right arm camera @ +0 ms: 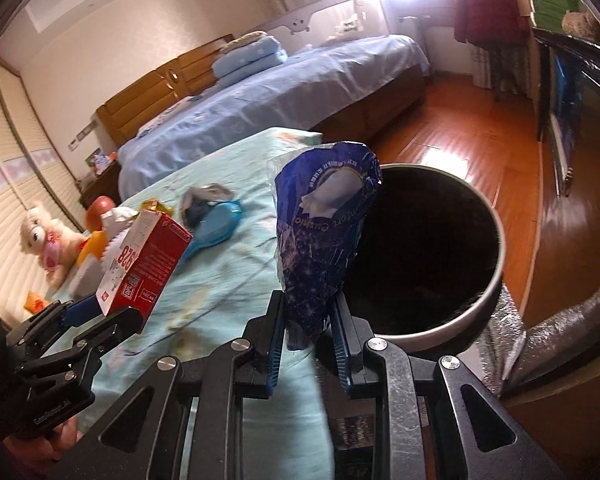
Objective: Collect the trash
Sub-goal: 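Carry both items over the trash bin and open both tools to drop them, then move both open tools back over the items on the bed, then grasp the white foam sponge with the left tool while the right tool grasps the white mesh net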
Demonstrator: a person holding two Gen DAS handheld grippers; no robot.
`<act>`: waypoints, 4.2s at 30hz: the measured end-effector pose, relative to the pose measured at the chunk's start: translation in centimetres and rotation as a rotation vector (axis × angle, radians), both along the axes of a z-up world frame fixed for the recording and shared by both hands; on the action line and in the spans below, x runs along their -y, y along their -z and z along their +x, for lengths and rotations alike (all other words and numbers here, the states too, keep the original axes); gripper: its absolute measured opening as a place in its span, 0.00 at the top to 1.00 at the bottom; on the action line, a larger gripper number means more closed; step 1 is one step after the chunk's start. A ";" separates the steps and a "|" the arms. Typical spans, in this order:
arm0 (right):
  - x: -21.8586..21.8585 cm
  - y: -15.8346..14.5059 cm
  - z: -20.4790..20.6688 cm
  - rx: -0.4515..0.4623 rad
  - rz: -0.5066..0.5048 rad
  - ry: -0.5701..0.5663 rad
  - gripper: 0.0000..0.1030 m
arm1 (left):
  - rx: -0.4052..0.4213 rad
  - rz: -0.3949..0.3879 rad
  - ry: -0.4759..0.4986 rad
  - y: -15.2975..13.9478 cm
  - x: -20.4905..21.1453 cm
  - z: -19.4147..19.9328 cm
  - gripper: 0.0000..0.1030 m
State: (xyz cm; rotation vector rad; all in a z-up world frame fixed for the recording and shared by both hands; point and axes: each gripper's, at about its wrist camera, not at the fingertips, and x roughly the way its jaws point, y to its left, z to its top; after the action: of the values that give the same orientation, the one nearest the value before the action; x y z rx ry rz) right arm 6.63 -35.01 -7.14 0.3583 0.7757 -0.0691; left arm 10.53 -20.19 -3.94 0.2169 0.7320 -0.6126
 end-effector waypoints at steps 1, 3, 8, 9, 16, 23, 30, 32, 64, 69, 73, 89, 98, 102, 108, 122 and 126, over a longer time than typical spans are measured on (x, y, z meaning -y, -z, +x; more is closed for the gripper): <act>0.4 0.1 0.1 -0.005 0.001 0.008 0.78 | -0.004 0.004 0.008 0.1 0.5 0.3 0.50; 1.4 0.2 0.3 -0.010 -0.002 0.017 0.78 | -0.011 0.011 0.021 0.2 1.4 0.6 0.50; 3.3 0.5 1.1 -0.032 -0.010 0.032 0.78 | -0.037 0.021 0.044 0.5 3.7 2.1 0.50; 3.6 0.6 1.3 -0.036 -0.011 0.035 0.78 | -0.040 0.022 0.049 0.6 4.1 2.3 0.50; 5.7 0.8 2.4 -0.060 -0.023 0.045 0.78 | -0.061 0.041 0.083 0.9 6.5 3.4 0.50; 6.7 1.3 3.4 -0.080 -0.017 0.044 0.78 | -0.089 0.065 0.103 1.7 8.3 4.8 0.50; 8.0 1.6 4.0 -0.096 0.002 0.048 0.78 | -0.121 0.067 0.104 2.3 9.2 6.2 0.50; 8.2 1.6 4.2 -0.100 -0.003 0.048 0.78 | -0.138 0.054 0.110 2.4 9.4 6.5 0.50; -1.0 0.3 2.6 -0.021 0.072 -0.053 0.21 | -0.084 -0.028 -0.195 2.5 -6.2 2.4 0.25; -4.4 0.1 3.0 -0.012 0.059 -0.115 0.21 | -0.080 -0.038 -0.270 2.6 -9.5 2.1 0.25; -6.9 0.3 3.3 -0.014 0.041 -0.165 0.21 | -0.082 -0.050 -0.329 2.7 -12.1 2.0 0.25; -13.4 0.5 6.7 -0.003 -0.001 -0.297 0.21 | -0.093 -0.049 -0.511 3.3 -19.6 3.2 0.25; -15.8 1.0 9.9 0.001 -0.011 -0.362 0.37 | -0.083 -0.032 -0.534 3.3 -22.2 6.6 0.25; -16.0 1.5 11.4 -0.012 -0.004 -0.367 0.42 | -0.104 -0.029 -0.518 3.6 -22.6 8.0 0.25; -16.6 1.9 13.2 -0.025 0.027 -0.390 0.57 | -0.095 -0.017 -0.483 3.9 -21.6 8.8 0.38; -16.7 0.5 10.7 0.018 0.020 -0.395 0.99 | -0.094 -0.073 -0.448 3.4 -20.7 5.8 0.71; -16.8 0.2 11.0 0.002 0.048 -0.401 0.85 | -0.073 -0.078 -0.465 2.9 -21.0 5.1 0.71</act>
State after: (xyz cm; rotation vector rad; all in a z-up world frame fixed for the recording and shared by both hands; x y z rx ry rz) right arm 17.59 -18.24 -7.30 0.2427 0.8357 0.3265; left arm 15.66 0.85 -6.84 -0.0505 0.7947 -0.2060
